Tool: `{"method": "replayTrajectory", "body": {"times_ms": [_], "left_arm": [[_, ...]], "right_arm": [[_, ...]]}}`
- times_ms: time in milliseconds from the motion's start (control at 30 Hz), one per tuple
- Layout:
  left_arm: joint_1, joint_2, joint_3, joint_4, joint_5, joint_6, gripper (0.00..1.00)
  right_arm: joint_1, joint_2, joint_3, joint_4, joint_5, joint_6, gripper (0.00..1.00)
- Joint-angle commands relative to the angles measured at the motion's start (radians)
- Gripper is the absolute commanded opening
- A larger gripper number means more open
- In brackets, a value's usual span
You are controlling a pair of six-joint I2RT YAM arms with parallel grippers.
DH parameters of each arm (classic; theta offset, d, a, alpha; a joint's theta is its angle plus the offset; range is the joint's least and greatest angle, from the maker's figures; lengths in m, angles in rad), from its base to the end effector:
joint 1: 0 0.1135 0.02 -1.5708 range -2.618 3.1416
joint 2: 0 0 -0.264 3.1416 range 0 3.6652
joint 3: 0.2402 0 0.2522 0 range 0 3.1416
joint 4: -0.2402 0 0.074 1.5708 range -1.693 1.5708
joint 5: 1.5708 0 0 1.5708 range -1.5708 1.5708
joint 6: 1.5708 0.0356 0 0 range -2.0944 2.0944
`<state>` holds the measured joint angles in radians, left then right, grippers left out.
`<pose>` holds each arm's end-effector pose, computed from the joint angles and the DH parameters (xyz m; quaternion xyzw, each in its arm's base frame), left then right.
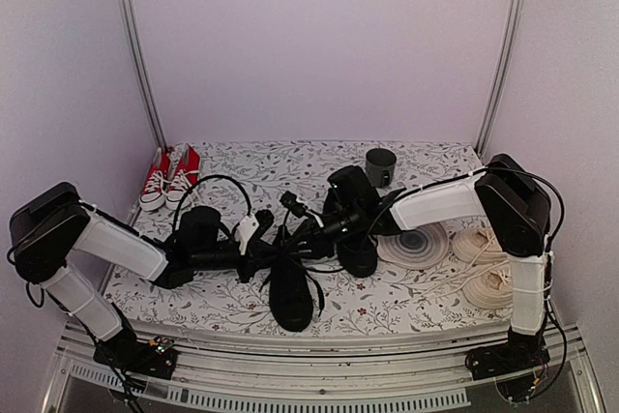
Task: Tie the shoes
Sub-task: Adjust the loops with the shoelace on the shoe.
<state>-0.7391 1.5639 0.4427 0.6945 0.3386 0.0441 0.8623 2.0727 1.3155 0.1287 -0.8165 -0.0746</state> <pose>0.1965 -0.1951 0.1384 0.4006 0.7312 -0.3149 0.4535 0.2704 0.3554 0.1624 -0.5300 0.6484 0.4865 0.2490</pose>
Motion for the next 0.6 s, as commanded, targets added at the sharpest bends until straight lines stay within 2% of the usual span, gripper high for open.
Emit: {"method": "replayTrajectory", "body": {"times_ms": [0,100,167,200,567], "left_arm": [[0.015,0.013,0.003,0.032,0.016,-0.009,0.00],[0.016,0.012,0.004,0.036,0.017,-0.011,0.00],[0.017,0.012,0.003,0.039,0.018,-0.016,0.00],[0.017,0.010,0.001,0.042,0.019,-0.019,0.00],[0.026,0.010,-0.010,0.047,-0.006,-0.041,0.00]], "right_arm": [[0.000,0.023,0.025,0.020,0.004,0.017,0.26],[0.000,0.033,0.031,0.017,0.004,0.033,0.21],[0.001,0.029,0.031,0.015,0.004,0.035,0.05],[0.000,0.024,0.031,0.013,0.000,0.034,0.01],[-0.002,-0.047,0.003,0.015,-0.036,0.036,0.01]]}}
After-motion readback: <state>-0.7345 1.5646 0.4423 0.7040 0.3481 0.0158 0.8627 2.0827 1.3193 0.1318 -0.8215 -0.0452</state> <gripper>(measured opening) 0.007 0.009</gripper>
